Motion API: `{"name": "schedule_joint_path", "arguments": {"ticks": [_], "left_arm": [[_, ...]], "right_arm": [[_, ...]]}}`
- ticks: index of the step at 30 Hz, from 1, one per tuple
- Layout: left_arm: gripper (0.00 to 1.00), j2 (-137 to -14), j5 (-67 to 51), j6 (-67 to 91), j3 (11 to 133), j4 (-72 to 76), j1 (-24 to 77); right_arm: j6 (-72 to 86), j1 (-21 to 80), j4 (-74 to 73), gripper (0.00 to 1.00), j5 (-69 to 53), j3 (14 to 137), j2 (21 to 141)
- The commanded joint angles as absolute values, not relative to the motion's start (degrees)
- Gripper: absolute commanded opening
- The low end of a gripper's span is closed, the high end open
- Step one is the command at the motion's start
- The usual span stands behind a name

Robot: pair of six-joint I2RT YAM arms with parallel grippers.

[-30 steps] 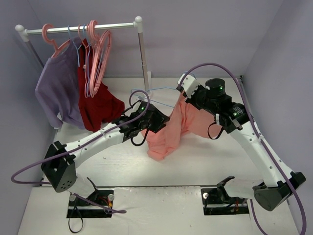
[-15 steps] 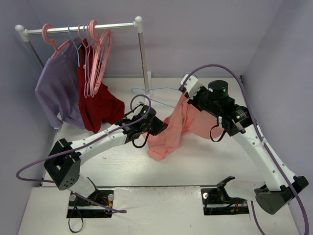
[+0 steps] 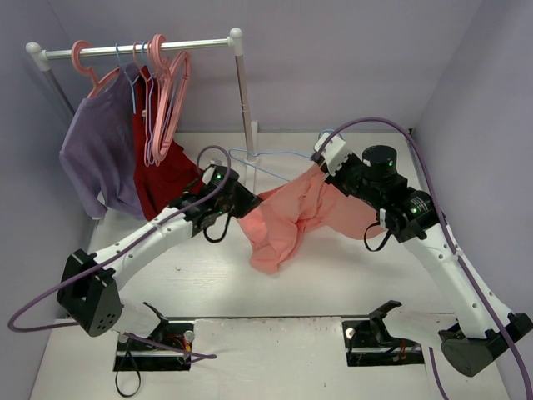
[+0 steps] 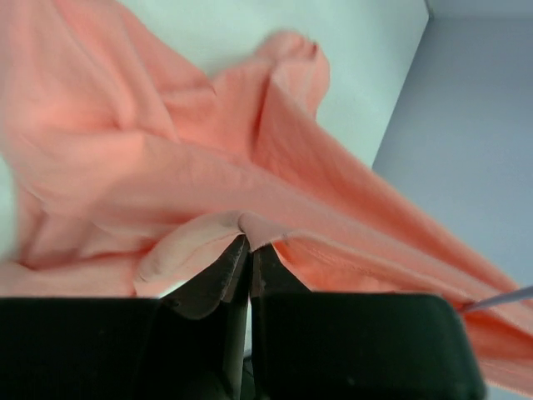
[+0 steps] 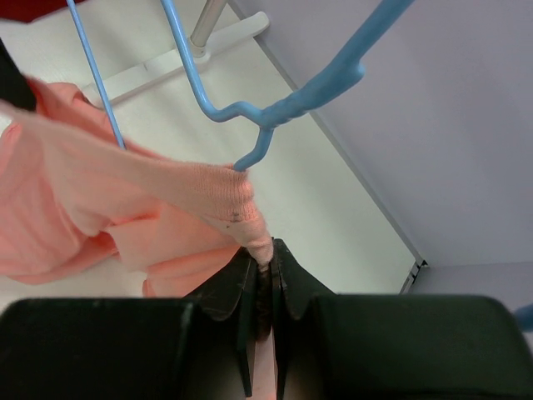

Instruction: Place the t-shirt on the hanger

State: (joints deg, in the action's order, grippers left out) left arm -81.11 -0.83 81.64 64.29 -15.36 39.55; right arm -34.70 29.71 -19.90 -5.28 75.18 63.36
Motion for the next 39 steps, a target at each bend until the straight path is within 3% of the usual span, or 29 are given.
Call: {"name": "schedule_joint_path", "arguments": {"ticks": [1,20,39], "left_arm": [[0.0,-77.31,-3.44,71.82,68.85,-20.66,33.11],[0.0,-84.1,-0.53,45.28,96.59,-37.93,21.53],[0.0,-90.43,1.71,38.54,103.21,-45.17,19.3]], "right_arm": [[-34.16,30.06,-13.89,0.0,-3.89,74.96,61.19],[-32.52,32.52,-13.97,0.0,-4.57,70.76,61.51],[-31.38,33.75,-13.93,0.0,-3.95,69.74,59.73]]}}
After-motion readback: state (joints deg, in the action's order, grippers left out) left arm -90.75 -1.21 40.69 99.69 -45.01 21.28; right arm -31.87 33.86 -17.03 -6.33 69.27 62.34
